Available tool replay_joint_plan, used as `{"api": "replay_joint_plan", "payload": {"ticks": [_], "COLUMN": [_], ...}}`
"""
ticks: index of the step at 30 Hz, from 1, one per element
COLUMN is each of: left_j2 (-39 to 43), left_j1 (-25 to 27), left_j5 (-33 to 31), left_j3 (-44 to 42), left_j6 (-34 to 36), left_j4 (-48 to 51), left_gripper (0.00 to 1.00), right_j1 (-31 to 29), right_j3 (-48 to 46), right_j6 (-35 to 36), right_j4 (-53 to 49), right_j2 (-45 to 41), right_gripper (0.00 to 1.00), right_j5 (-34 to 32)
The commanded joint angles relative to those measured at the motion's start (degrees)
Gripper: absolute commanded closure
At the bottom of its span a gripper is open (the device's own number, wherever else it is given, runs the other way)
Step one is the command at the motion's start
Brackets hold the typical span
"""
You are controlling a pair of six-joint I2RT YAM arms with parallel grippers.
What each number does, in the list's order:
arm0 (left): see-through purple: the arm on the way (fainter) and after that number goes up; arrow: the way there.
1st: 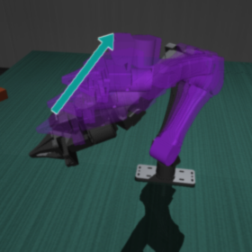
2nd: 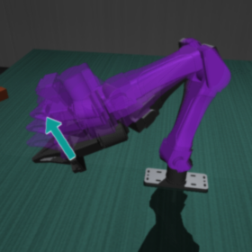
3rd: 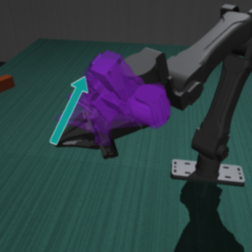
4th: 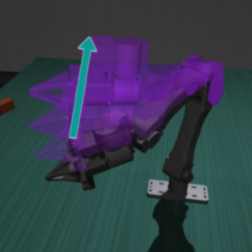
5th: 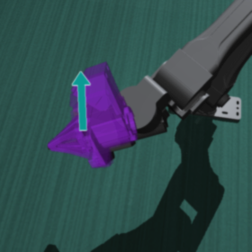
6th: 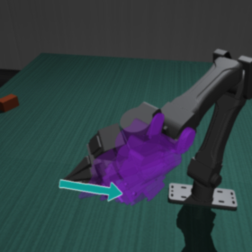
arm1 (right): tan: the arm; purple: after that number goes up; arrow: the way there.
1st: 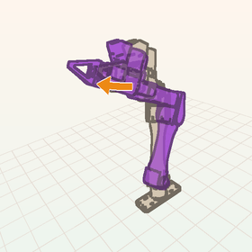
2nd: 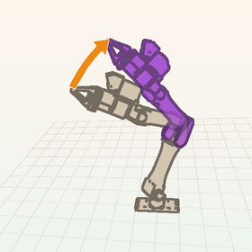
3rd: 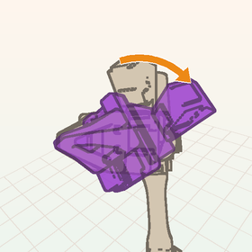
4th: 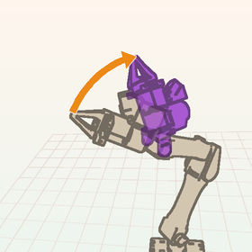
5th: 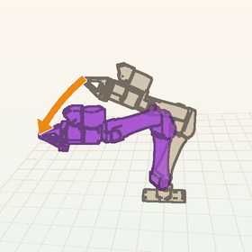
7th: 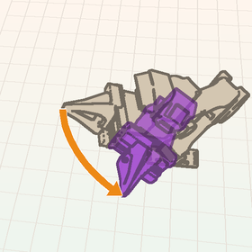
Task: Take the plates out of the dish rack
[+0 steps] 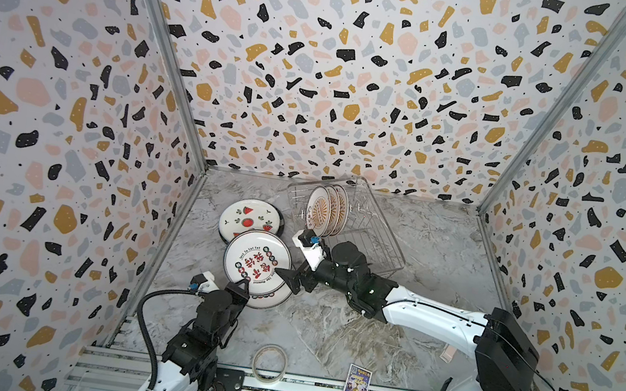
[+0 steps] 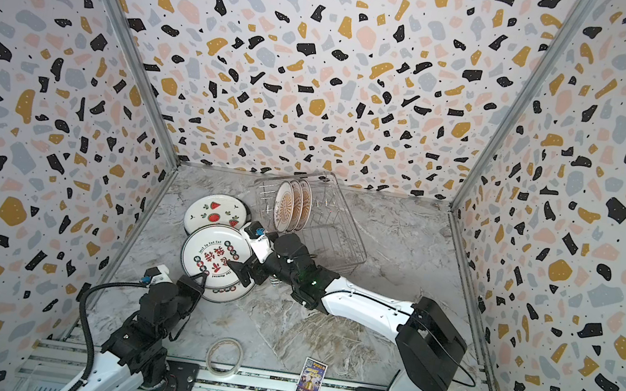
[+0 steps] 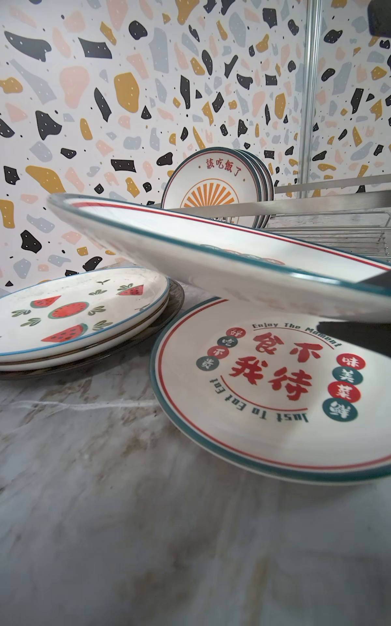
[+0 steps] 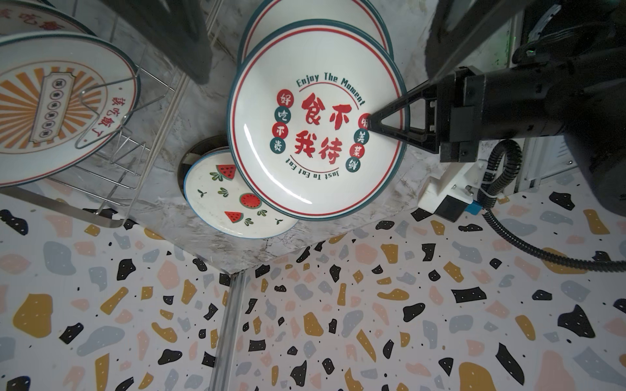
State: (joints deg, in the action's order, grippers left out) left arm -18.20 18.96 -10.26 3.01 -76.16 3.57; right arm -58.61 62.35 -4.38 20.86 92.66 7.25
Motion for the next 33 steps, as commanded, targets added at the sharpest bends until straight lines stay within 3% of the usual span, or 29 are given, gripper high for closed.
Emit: {"api": "replay_joint_plan", "payload": {"ticks": [1, 17, 27, 33], "left_j2": [-0.55, -8.93, -9.43, -9.61], "left_j1": [-0.24, -0.24, -0.24, -0.24], "left_j5": [0.43, 3.24, 3.32, 2.79], "left_j3": [0.39, -0.81, -1.42, -2.0], "left_j6": [-1.09, -1.93, -2.37, -2.59], "left_j4": [-3.63, -8.45, -8.76, -9.14], "left_gripper": [1.0, 1.0, 0.85, 0.83], "right_j1": [-0.53, -1.99, -2.3, -2.55], "right_j3": [2.16, 3.48, 3.31, 3.14], "right_j6": [1.05, 1.52, 1.66, 1.83], "right_j4": [-1.25, -2.58, -2.63, -2.76], "right_j2": [0.44, 2.04, 1.84, 1.83], "right_gripper": [0.01, 0.01, 0.01, 0.01], "right_j5": [-1.67, -4.68, -5.44, -6.01]}}
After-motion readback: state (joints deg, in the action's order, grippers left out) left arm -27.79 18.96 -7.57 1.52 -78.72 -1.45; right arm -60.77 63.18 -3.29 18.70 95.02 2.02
